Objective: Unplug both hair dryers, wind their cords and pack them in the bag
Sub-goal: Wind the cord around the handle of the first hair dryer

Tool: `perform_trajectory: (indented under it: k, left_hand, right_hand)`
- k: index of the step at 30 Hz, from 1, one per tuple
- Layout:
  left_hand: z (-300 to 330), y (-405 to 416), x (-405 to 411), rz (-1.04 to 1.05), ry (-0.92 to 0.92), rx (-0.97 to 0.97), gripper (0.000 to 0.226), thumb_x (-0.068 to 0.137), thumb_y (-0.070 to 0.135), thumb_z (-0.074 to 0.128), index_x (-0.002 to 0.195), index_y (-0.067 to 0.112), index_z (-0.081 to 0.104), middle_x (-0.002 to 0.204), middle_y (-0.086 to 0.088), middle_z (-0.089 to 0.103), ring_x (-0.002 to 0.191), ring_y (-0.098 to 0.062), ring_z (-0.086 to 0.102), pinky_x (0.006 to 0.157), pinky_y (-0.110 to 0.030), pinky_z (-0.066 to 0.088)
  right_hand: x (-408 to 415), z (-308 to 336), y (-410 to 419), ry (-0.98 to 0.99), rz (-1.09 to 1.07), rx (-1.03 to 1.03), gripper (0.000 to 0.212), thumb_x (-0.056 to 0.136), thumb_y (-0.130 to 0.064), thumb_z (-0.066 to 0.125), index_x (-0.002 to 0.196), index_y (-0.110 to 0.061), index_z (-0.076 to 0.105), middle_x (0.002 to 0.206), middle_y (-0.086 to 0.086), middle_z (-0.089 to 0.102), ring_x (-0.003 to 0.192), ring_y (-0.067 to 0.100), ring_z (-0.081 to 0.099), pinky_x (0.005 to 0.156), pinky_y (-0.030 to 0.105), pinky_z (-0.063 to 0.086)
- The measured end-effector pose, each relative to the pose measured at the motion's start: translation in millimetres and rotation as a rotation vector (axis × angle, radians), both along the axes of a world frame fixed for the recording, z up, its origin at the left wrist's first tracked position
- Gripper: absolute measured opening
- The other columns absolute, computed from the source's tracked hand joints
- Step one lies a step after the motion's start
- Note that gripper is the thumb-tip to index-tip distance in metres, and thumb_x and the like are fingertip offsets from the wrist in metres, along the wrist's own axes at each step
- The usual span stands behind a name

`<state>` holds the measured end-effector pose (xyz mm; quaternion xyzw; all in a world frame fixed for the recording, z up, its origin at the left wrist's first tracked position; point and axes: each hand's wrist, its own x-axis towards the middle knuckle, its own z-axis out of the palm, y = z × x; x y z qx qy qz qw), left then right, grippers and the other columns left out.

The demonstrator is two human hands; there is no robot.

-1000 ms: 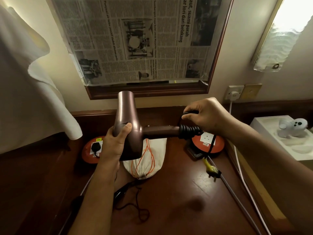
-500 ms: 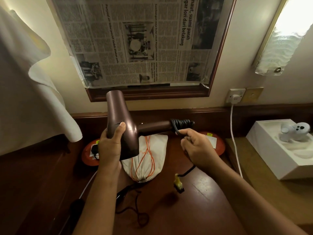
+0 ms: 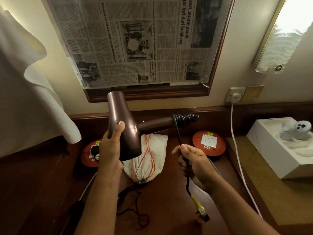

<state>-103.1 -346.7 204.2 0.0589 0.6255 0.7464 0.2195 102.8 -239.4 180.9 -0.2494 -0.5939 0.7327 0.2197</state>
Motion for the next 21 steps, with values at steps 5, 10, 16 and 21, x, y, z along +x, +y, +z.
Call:
perform_trajectory:
  k: [5, 10, 16, 21]
  left_hand:
    - [2.5, 0.0, -1.4, -0.037, -0.029, 0.027, 0.071, 0.065, 0.051, 0.077, 0.125, 0.018, 0.058, 0.111, -0.008, 0.069, 0.096, -0.025, 0.069, 0.087, -0.045, 0.055]
    - [1.7, -0.6, -1.5, -0.074, -0.066, 0.046, 0.053, 0.072, 0.047, 0.075, 0.116, 0.022, 0.061, 0.109, -0.008, 0.069, 0.096, -0.027, 0.068, 0.087, -0.044, 0.054]
    - [7.2, -1.9, -1.4, -0.082, -0.087, 0.066, 0.053, 0.072, 0.046, 0.073, 0.117, 0.021, 0.058, 0.109, -0.010, 0.068, 0.098, -0.029, 0.067, 0.086, -0.044, 0.053]
    - [10.3, -6.8, -0.6, -0.094, -0.079, 0.088, 0.065, 0.066, 0.047, 0.073, 0.122, 0.017, 0.058, 0.108, -0.009, 0.068, 0.097, -0.028, 0.067, 0.082, -0.041, 0.053]
  right_hand:
    - [1.8, -1.6, 0.4, 0.018, 0.009, -0.019, 0.031, 0.101, -0.018, 0.036, 0.103, 0.003, 0.059, 0.060, 0.004, 0.041, 0.047, 0.013, 0.026, 0.045, 0.024, 0.022]
    - [-0.5, -6.6, 5.0, -0.082, -0.019, 0.015, 0.041, 0.097, -0.037, 0.042, 0.088, -0.004, 0.064, 0.052, 0.003, 0.041, 0.043, 0.013, 0.029, 0.044, 0.027, 0.023]
    - [-2.3, -11.2, 3.6, -0.008, 0.079, -0.108, 0.040, 0.095, -0.036, 0.040, 0.092, -0.002, 0.061, 0.055, 0.002, 0.040, 0.046, 0.014, 0.027, 0.046, 0.026, 0.023]
    - [-4.5, -17.0, 3.3, -0.038, 0.068, -0.053, 0.029, 0.100, -0.018, 0.038, 0.100, -0.003, 0.064, 0.062, 0.004, 0.048, 0.051, 0.017, 0.039, 0.051, 0.029, 0.035]
